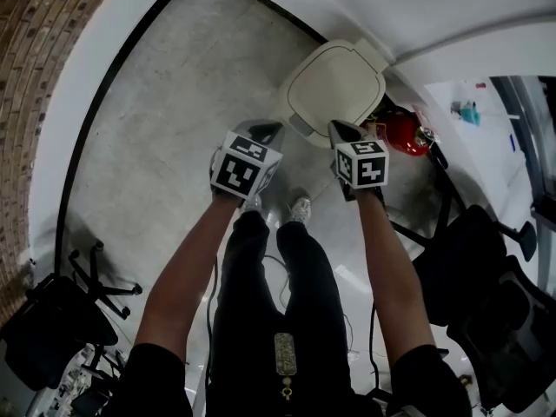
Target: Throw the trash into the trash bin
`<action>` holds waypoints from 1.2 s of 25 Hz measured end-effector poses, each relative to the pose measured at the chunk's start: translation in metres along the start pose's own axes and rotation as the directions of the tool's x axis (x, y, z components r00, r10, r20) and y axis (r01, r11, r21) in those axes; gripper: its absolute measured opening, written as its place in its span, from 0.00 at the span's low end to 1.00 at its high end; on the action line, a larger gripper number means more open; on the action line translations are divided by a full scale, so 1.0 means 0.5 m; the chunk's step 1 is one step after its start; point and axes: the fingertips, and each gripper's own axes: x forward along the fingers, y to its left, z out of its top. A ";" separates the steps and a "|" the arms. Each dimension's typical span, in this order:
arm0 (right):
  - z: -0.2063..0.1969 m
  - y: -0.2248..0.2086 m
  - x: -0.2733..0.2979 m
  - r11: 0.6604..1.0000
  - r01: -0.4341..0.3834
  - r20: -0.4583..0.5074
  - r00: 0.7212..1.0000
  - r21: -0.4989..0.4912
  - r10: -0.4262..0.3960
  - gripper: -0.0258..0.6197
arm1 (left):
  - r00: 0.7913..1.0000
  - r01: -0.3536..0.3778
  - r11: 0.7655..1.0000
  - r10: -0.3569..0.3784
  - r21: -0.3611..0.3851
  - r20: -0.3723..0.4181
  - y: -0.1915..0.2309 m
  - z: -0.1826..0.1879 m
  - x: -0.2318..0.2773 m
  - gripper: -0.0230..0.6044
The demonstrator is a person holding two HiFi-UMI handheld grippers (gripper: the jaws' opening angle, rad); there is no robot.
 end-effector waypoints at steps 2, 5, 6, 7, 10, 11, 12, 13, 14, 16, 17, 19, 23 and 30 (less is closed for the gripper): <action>0.028 0.023 -0.045 0.999 -0.027 0.050 0.998 -0.017 0.028 0.04 | 1.000 -0.005 1.000 0.006 -0.004 0.019 -0.016 0.011 -0.024 0.04; 0.079 0.058 -0.136 0.997 -0.060 0.140 0.988 -0.038 0.065 0.04 | 0.998 0.005 1.000 -0.004 -0.006 0.060 -0.056 0.041 -0.076 0.04; 0.098 0.071 -0.170 0.997 -0.068 0.171 0.982 -0.044 0.075 0.04 | 0.997 0.010 1.000 -0.010 -0.005 0.075 -0.070 0.052 -0.099 0.05; 0.120 0.083 -0.204 0.996 -0.075 0.203 0.975 -0.053 0.084 0.04 | 0.996 0.015 1.000 -0.014 -0.001 0.092 -0.083 0.065 -0.122 0.05; 0.206 0.120 -0.304 0.992 -0.078 0.309 0.945 -0.096 0.104 0.04 | 0.988 0.022 0.999 -0.027 0.036 0.152 -0.110 0.116 -0.197 0.04; 0.234 0.137 -0.338 0.991 -0.077 0.342 0.933 -0.112 0.111 0.04 | 0.985 0.020 0.998 -0.029 0.053 0.171 -0.117 0.133 -0.223 0.05; 0.260 0.156 -0.373 0.989 -0.076 0.372 0.920 -0.129 0.119 0.04 | 0.982 0.019 0.997 -0.031 0.068 0.187 -0.123 0.149 -0.250 0.05; 0.283 0.178 -0.408 0.987 -0.073 0.401 0.907 -0.145 0.126 0.04 | 0.979 0.018 0.997 -0.034 0.081 0.203 -0.130 0.164 -0.276 0.05; 0.304 0.201 -0.443 0.985 -0.069 0.428 0.894 -0.160 0.132 0.04 | 0.975 0.018 0.995 -0.038 0.094 0.221 -0.138 0.179 -0.303 0.05; 0.339 0.251 -0.517 0.981 -0.057 0.482 0.865 -0.184 0.141 0.04 | 0.964 0.023 0.992 -0.054 0.121 0.260 -0.158 0.208 -0.362 0.05; 0.355 0.278 -0.553 0.980 -0.047 0.508 0.850 -0.194 0.141 0.04 | 0.958 0.025 0.990 -0.064 0.138 0.280 -0.169 0.221 -0.396 0.05; 0.379 0.334 -0.621 0.977 -0.020 0.553 0.822 -0.212 0.137 0.04 | 0.945 0.027 0.984 -0.082 0.174 0.316 -0.190 0.241 -0.468 0.05; 0.408 0.442 -0.751 0.973 0.033 0.641 0.757 -0.230 0.125 0.04 | 0.924 0.031 0.972 -0.116 0.232 0.363 -0.236 0.244 -0.610 0.05; 0.419 0.626 -0.934 0.982 -0.011 0.774 0.614 -0.186 0.153 0.05 | 0.884 0.075 0.966 -0.179 0.247 0.432 -0.300 0.171 -0.829 0.05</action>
